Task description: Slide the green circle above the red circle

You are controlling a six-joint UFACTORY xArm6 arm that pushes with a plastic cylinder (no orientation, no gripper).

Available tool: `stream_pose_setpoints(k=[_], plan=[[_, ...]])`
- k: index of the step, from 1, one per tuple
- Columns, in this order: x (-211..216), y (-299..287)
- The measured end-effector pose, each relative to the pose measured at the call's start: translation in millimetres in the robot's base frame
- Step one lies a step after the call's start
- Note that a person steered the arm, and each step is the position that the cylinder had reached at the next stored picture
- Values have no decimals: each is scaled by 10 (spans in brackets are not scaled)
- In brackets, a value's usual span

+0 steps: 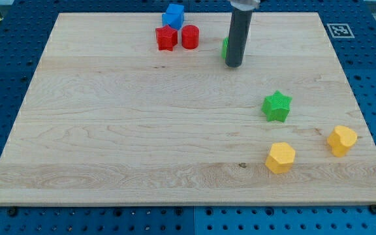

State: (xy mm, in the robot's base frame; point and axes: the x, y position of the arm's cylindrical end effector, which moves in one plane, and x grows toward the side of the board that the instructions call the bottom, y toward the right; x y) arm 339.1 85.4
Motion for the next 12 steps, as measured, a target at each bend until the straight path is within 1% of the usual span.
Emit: stream_pose_setpoints(k=[2, 6, 7, 8, 9, 10, 12], plan=[[-439, 0], [-388, 7], [-136, 176], [-199, 526], [-561, 539], [-592, 518], [-822, 107]])
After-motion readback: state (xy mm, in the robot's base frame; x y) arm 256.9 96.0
